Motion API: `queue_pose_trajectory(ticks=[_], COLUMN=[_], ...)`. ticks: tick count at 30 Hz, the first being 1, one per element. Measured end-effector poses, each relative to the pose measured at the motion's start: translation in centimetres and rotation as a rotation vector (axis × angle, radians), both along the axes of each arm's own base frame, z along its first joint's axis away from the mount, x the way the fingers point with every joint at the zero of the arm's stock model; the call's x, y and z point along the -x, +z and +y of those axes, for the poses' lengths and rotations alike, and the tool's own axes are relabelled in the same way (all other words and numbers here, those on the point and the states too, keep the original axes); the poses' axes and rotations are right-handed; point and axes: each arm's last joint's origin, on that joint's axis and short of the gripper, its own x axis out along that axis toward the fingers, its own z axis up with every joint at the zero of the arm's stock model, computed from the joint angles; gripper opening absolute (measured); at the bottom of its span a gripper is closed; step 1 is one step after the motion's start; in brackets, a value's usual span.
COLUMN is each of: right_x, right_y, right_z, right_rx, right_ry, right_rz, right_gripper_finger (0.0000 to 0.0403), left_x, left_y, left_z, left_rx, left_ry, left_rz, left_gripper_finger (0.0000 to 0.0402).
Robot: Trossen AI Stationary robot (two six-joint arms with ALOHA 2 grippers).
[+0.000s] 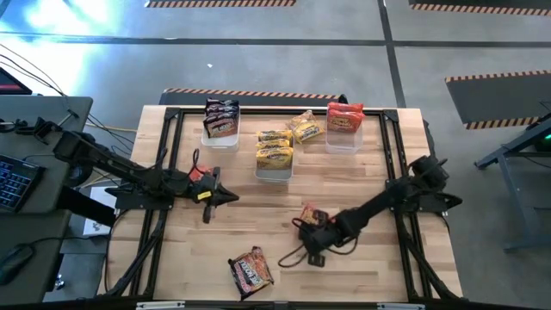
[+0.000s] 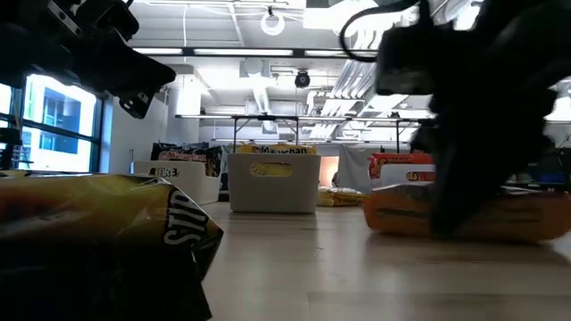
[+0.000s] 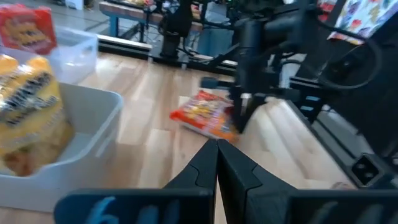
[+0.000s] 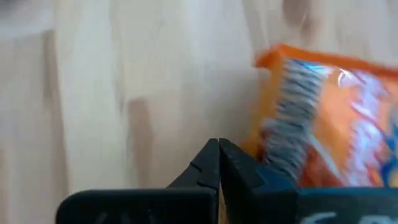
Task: Sort Maruchan noodles
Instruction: Put the bottom orange noodle pack into the transparent bin
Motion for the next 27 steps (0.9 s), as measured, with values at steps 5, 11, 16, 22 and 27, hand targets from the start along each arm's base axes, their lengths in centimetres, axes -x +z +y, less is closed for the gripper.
queue_pose_trajectory(ticks=[5, 11, 16, 22, 27], right_x=[-0.6, 2.9, 4.8, 5.1, 4.1], right_y=[2.1, 5.2, 4.1, 1.7, -0.2], right_z=[-0.3, 0.5, -1.5, -3.8, -4.5], right_rx=[0.008, 0.168, 0.311, 0.315, 0.233], right_ry=[0.026, -0.118, -0.392, -0.519, -0.404], right_rz=[-0.033, 0.014, 0.099, 0.107, 0.017], right_gripper_finger=[0.0009, 0.0001, 0.0000, 0.0000, 0.0000], left_x=[-0.7, -3.7, -7.2, -11.2, -13.3], left_y=[0.2, -0.4, -2.1, -3.5, -3.9], left_z=[-1.1, -2.6, -3.9, -5.5, -6.2], left_rx=[0.064, 0.090, 0.142, 0.158, 0.196], left_ry=[-0.007, 0.060, 0.102, 0.083, 0.064], left_rz=[0.027, 0.128, 0.238, 0.300, 0.312], left_gripper_finger=[0.0000, 0.0000, 0.0001, 0.0023, 0.0062])
